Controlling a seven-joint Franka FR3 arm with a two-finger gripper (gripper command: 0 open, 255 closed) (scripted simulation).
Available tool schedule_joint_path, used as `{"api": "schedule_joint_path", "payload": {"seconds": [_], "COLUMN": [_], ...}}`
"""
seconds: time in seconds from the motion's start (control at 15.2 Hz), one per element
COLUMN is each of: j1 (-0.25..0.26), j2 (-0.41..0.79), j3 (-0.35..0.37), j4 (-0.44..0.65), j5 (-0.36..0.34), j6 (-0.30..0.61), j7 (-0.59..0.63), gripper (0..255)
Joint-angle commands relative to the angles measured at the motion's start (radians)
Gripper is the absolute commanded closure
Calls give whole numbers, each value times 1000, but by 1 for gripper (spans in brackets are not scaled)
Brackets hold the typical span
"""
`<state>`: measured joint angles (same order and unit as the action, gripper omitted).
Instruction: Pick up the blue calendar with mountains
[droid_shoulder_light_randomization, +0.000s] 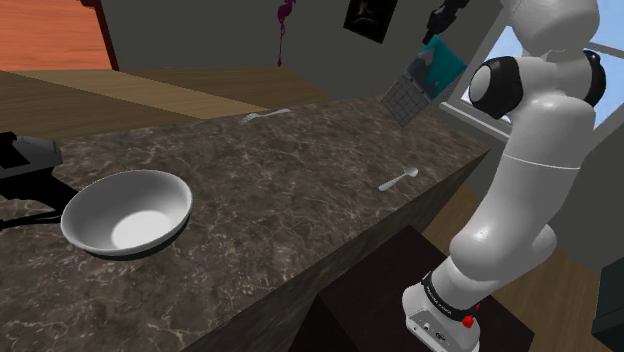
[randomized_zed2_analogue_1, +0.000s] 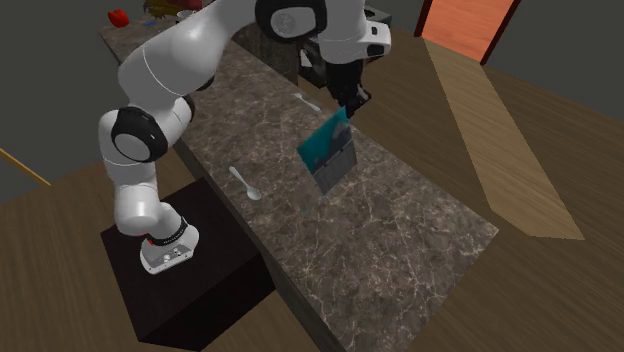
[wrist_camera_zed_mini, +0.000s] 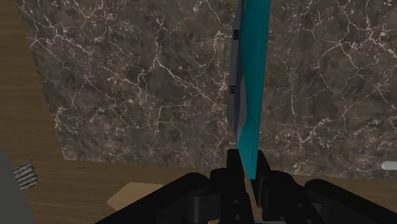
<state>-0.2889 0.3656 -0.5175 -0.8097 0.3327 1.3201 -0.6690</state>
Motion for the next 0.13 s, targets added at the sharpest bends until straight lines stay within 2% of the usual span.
{"api": "schedule_joint_path", "payload": {"seconds": [0.0,0.07], "j1": [-18,-18], "j2": [23,23], "j3": [3,3], "j4": [52,52], "j5": [15,15], "j6": [-30,-30], "j7": [4,4], "gripper": [255,255]}}
